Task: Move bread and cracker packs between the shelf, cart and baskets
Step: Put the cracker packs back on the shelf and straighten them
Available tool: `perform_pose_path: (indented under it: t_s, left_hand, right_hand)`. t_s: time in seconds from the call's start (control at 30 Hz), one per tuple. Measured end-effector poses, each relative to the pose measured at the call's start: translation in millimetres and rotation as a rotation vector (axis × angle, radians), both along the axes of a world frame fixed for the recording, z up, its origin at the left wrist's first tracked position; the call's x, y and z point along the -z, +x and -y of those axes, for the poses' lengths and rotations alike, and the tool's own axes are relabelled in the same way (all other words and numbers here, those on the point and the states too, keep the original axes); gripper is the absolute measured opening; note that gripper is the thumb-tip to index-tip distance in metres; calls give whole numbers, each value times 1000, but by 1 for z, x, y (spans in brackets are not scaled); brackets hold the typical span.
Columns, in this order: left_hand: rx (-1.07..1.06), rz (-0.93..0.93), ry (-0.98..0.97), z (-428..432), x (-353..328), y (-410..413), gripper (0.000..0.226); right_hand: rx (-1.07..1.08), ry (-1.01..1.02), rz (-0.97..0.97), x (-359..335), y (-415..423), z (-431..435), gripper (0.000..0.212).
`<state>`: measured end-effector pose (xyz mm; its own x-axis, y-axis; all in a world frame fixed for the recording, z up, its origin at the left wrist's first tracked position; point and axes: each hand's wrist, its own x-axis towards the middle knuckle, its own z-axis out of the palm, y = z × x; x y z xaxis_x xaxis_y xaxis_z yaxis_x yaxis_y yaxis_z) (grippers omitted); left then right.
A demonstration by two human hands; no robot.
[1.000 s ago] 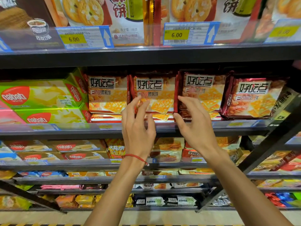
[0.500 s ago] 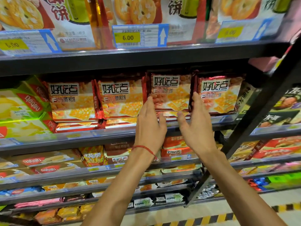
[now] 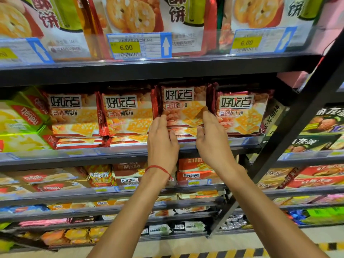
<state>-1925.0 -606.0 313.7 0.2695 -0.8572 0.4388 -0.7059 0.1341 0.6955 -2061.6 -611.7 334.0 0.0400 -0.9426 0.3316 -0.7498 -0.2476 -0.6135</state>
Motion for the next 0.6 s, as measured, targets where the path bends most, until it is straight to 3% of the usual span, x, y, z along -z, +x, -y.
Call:
perform_pose_path:
  t_s: [0.2,0.4,0.5,0.6]
  left_hand:
    - [-29,55,17,0,-1,-1,47]
    - [-113,212,95,-4,-4,-9,50]
    - [-114,205,80,-5,-5,-7,49]
    - [-93,170,52,-7,-4,-4,51]
  right_hand:
    - [-35,54,-7,-6,-5,6,46]
    - [-20,54,-21,-9,-7,2,52]
    - [-8,57,-83,-7,-5,1,48]
    - [-28,69,-89,-7,-5,-1,58]
